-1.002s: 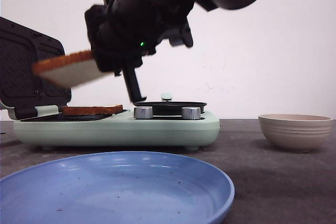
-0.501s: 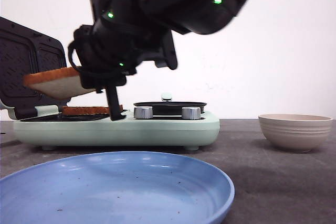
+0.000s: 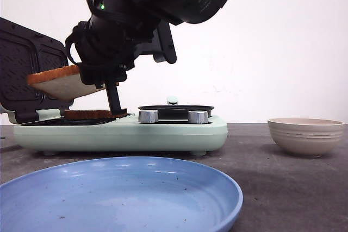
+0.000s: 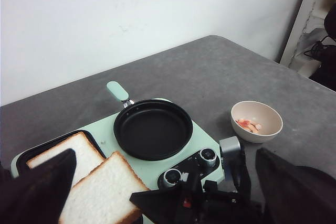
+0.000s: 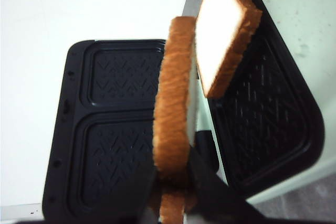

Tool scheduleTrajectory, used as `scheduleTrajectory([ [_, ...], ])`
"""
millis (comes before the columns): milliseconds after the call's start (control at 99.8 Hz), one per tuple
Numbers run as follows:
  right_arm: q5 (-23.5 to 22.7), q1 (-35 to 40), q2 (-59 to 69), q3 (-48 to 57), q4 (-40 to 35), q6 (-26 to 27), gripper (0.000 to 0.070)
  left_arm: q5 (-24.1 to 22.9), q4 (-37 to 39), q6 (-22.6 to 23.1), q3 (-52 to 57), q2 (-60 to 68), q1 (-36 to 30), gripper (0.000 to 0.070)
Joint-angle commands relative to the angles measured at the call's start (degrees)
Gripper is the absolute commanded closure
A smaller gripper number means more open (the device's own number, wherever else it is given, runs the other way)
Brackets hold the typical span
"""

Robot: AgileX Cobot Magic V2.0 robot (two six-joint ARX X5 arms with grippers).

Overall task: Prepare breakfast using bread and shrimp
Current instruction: 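Lower the bread slice onto the first slice in the press with the right gripper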

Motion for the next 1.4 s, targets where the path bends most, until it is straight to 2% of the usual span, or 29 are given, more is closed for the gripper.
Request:
scheduleTrajectory([
  [0,-0.2,0.7,2.5,2.3,0.5,0.0,0.0697,-0.2,0.8,0.5,0.6,0.3,-0.2,0.0073],
  [481,-0.3,0.2,4.5,7.3,-6.3,0.1,0.0697,-0.4,0.8,1.0,0.6,0.3,-0.9,0.0073],
  [611,1.2,0.2,4.5,7.3,-8.2,0.2,0.0697,-0.9,0.9,1.0,0.6,0.3,-1.2,0.0073],
  [1392,-0.4,0.3,6.3,8.7,-11.1,1.6,0.0697,-1.6,0.8,1.2,0.6,0.3,-2.3,0.0073],
])
